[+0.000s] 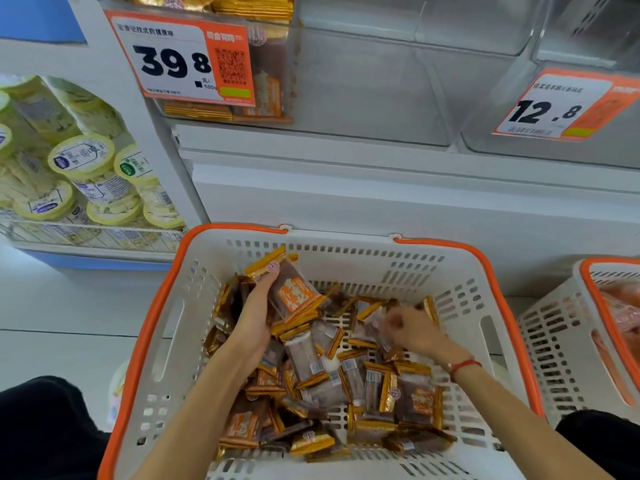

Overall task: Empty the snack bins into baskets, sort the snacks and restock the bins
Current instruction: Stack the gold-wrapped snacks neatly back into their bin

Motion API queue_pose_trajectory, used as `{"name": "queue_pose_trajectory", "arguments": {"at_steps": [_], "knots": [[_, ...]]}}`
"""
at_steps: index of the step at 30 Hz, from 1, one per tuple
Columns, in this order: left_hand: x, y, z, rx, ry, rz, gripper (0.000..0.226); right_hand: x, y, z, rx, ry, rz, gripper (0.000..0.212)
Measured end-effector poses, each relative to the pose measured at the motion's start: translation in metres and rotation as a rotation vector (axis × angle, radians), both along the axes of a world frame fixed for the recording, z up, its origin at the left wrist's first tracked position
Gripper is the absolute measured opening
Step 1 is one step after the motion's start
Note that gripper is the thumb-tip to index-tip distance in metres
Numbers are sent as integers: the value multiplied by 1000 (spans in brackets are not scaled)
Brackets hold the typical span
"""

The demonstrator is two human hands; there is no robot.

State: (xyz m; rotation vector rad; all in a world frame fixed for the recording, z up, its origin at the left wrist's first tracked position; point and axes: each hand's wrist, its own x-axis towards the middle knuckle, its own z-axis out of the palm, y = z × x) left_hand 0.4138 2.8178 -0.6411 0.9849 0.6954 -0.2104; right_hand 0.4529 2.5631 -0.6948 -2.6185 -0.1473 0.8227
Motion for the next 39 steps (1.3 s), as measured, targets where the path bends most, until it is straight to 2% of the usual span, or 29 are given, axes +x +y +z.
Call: {"name": "queue_pose_trajectory", "arguments": {"at_steps": [2, 4, 5, 7, 9, 11, 13, 15, 17, 19, 21, 24, 27, 31, 33, 34, 36, 37, 39], "knots": [[2, 2, -4, -49, 8, 4, 35, -16, -6, -26, -124, 243, 222, 24], [4, 3, -8, -55, 15, -39, 31, -35, -3, -44, -234, 374, 321, 60], [4, 3, -9, -55, 16, -61, 28, -45, 0, -53, -325, 362, 374, 79], [3, 3, -10, -46, 11, -103, 21, -63, 3, -58, -508, 176, 478, 93], [3, 3, -10, -3, 4, -143, 18, -76, -2, -63, -580, 2, 544, 93], [2, 4, -10, 41, -4, -152, 17, -81, -15, -73, -544, -83, 517, 86], [0, 5, -9, 85, -12, -150, 19, -75, -23, -73, -352, -91, 388, 78], [-3, 6, -7, 137, -27, -175, 25, -58, -22, -54, -63, -3, 152, 85], [-6, 6, -2, 212, -40, -203, 26, -39, -12, -15, 307, 223, -244, 86], [-7, 4, 3, 275, -56, -217, 25, -21, -4, 27, 781, 468, -534, 65], [-6, 0, 10, 326, -94, -239, 30, -11, 5, 64, 1143, 559, -650, 42], [-5, -3, 23, 351, -170, -264, 43, -3, 20, 98, 1354, 589, -715, 42], [-3, -5, 33, 328, -194, -252, 61, -1, 33, 118, 1349, 544, -716, 46], [-1, -8, 39, 288, -201, -253, 67, 1, 38, 125, 1204, 481, -700, 42], [0, -10, 36, 285, -179, -278, 69, -3, 46, 124, 1020, 270, -558, 40], [1, -12, 34, 284, -160, -293, 66, -8, 55, 125, 881, 118, -443, 38], [2, -16, 31, 287, -144, -326, 45, -18, 75, 124, 706, -96, -232, 40], [2, -18, 30, 277, -139, -334, 34, -21, 85, 118, 688, -126, -169, 44], [0, -20, 29, 221, -135, -323, 30, -22, 97, 108, 732, -98, -190, 39]]}}
